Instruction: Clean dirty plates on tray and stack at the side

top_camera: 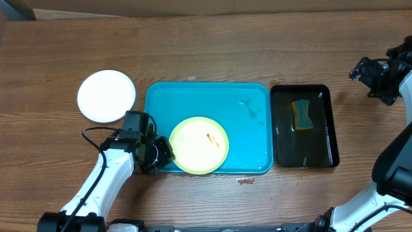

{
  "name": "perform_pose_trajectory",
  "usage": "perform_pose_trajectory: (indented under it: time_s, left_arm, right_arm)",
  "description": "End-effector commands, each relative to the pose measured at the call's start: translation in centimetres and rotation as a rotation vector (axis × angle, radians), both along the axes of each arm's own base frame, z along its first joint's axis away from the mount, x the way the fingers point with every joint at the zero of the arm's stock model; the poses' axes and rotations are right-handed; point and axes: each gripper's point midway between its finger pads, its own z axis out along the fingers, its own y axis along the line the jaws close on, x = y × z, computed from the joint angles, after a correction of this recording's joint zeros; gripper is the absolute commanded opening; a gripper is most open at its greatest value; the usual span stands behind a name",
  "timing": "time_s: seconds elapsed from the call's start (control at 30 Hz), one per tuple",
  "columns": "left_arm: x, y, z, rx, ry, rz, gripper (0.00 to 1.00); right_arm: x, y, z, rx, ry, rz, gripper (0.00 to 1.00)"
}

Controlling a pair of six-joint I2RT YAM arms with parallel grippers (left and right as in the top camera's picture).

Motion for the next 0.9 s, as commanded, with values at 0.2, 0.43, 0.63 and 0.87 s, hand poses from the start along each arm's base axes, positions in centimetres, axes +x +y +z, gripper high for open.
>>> perform_pose_trajectory:
  time_s: [0.2,0.43,0.63,0.87]
  left_arm:
    - [2.5,-0.5,2.0,-0.018,-0.099,-0.051,0.43]
    - [1.9,1.2,1.1,0.138,-0.099,-0.125,0.32]
    - [0.5,3.4,0.3,0.263,-0.026,-0.101,0.04]
    - [-0.6,3.1,0.0,0.268,0.008,-0.123,0.04]
  right_arm:
    - [0.5,-0.1,1.5,-0.015,-0.036,0.0,1.0]
    - [0.5,-0.1,1.5,-0.015,-0.036,0.0,1.0]
    - [0.5,-0.1,1.5,-0.015,-0.036,0.0,1.0]
    - [0.5,-0.1,1.5,-0.015,-0.036,0.0,1.0]
